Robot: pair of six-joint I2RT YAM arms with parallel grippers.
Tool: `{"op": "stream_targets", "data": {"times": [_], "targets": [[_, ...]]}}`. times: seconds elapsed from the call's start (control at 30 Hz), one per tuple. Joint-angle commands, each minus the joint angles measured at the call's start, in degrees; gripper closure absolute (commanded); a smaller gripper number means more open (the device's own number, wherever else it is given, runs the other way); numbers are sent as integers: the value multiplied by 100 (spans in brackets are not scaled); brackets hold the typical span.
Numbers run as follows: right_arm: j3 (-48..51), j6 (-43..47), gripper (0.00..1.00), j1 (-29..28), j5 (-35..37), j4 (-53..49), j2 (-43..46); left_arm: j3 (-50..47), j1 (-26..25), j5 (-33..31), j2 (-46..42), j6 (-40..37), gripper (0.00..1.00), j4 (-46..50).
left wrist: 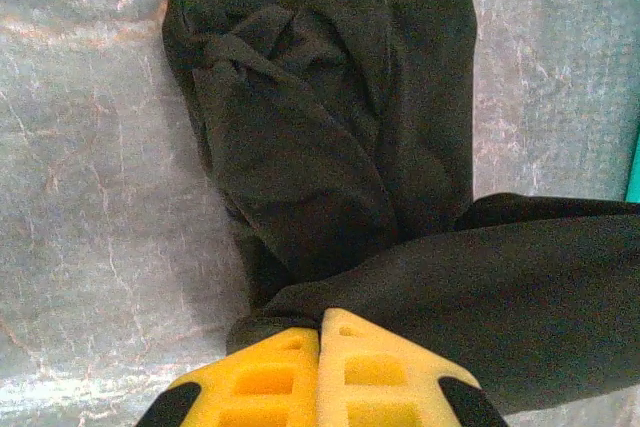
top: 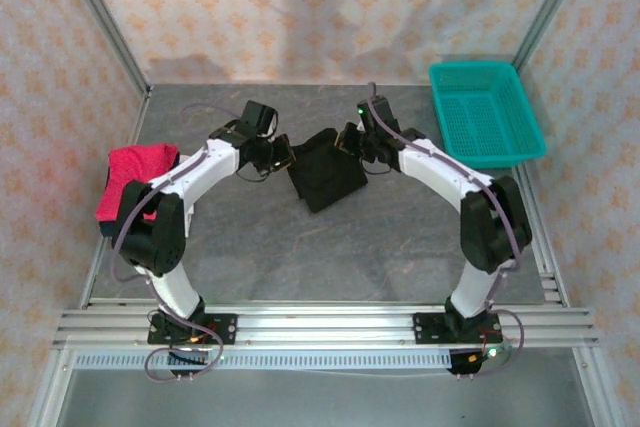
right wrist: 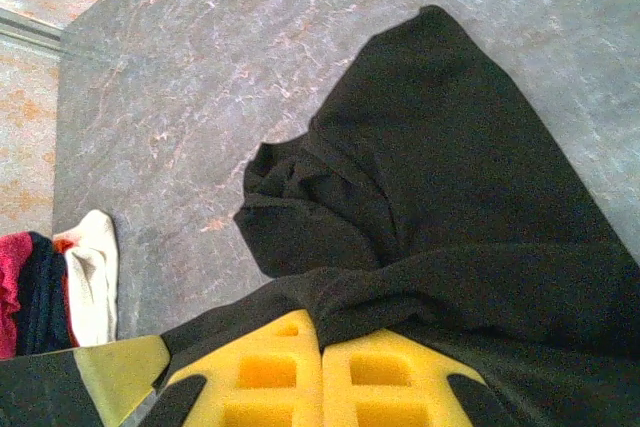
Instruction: Fold and stack the t-shirts
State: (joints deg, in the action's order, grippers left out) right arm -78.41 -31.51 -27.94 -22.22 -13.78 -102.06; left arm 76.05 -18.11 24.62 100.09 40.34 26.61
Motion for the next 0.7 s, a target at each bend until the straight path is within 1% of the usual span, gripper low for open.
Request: {"op": "stream_targets", "data": {"times": [0.0, 0.2, 0.3, 0.37, 0.43, 0.5, 0.53, 0.6, 0.63, 0.67], "targets": [[-406, 273, 100, 78, -139, 597, -406, 449, 100, -186, 232, -193, 100, -52], [-822, 175, 100, 200, -58, 1217, -1258, 1058, 249, -212, 894, -245, 100, -64], [-1175, 171, 100, 244, -62, 1268, -1760, 1278, 319, -368, 1311, -221, 100, -103], [-1466, 155, 92, 258, -16, 1272, -2088, 1444, 368, -424, 1539, -185, 99, -107], [-1661, 159, 85, 271, 51, 1261, -2311, 1659, 415, -413, 1781, -167, 93, -71], [-1784, 161, 75, 281, 110, 1247, -2375, 1847, 444, -316, 1952, -182, 85, -79], [-1808, 186, 68, 281, 143, 1262, -2354, 1957, 442, -296, 2014, -209, 75, -56], [-1765, 232, 53, 280, 186, 1322, -2233, 2113, 456, -298, 2062, -250, 44, 31], [-1697, 275, 46, 281, 206, 1374, -2130, 2149, 455, -292, 2030, -261, 31, 53], [-1602, 309, 41, 281, 243, 1430, -2011, 2159, 453, -298, 1985, -276, 21, 46]]}}
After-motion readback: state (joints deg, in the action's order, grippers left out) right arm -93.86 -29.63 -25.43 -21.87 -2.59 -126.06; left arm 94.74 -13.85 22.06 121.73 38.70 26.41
